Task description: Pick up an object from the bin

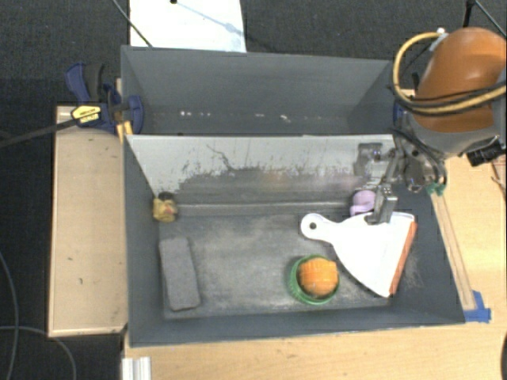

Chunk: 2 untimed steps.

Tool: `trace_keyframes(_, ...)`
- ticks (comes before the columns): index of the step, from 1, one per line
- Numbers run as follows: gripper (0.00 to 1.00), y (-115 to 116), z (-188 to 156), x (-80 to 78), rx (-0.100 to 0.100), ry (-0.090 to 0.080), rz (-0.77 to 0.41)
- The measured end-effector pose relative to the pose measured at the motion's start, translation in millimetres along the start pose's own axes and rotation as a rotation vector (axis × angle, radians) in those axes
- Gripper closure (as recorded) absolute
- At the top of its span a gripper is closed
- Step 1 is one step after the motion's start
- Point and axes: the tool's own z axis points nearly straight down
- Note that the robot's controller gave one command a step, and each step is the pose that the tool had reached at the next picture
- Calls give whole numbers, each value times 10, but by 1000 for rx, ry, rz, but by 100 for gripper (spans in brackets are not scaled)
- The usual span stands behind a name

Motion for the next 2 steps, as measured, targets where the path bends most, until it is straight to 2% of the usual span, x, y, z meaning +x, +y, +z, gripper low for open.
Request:
trace_keyframes(1,0,4,-52,-12,1,-8,-2)
trace_keyframes(2,0,5,515,200,2,-12,-32)
